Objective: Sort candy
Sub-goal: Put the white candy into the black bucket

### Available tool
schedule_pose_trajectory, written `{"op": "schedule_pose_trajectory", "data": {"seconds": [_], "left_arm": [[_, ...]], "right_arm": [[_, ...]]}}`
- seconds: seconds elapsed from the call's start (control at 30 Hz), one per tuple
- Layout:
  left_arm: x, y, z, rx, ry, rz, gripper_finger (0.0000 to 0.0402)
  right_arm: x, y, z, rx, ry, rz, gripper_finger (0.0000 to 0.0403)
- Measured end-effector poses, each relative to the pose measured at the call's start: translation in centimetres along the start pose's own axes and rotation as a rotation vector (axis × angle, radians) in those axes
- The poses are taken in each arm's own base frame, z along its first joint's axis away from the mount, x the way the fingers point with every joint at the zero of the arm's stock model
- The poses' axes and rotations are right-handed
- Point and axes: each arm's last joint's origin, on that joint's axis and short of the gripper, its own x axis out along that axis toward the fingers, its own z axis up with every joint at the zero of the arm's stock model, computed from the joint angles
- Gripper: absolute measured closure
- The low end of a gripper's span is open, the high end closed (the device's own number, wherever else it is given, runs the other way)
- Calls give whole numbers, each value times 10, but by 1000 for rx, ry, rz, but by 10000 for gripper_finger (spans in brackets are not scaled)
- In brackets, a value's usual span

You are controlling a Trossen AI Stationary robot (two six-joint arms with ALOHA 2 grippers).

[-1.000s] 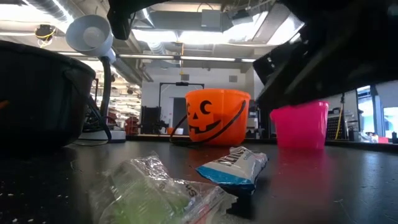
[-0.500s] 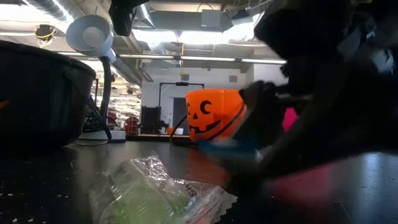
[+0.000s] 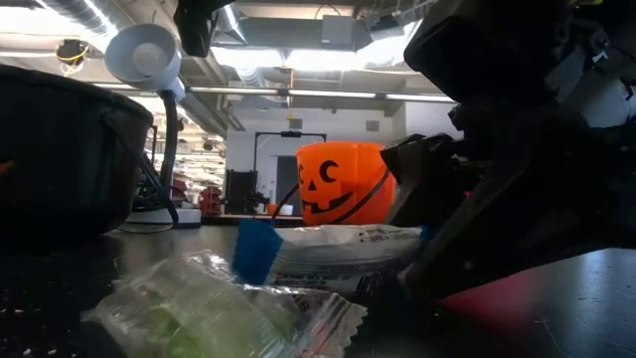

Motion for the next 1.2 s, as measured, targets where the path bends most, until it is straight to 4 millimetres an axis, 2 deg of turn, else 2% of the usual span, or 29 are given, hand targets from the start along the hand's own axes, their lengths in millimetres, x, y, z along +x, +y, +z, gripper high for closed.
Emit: {"op": "schedule_pose_trajectory", "data": {"seconds": [0.27,0.37,0.43,0.63,0.87,1.03,1.2], "left_arm": [[0,0,0,2,3,1,265],[0,0,0,2,3,1,265],[0,0,0,2,3,1,265],[0,0,0,1,4,0,265],[-1,-4,2,-21,13,-98,265],[0,-12,5,104,28,-213,265],[-2,-21,8,308,3,-218,265]], "right_arm": [[0,0,0,-5,-2,6,353],[-1,-1,1,17,-5,0,388],[-3,-1,3,21,-6,-4,393],[-17,-2,18,51,-56,-8,369],[-41,-6,38,58,-88,-66,381],[-63,-10,51,62,-102,-140,379],[-84,-12,65,72,-145,-148,379]]}}
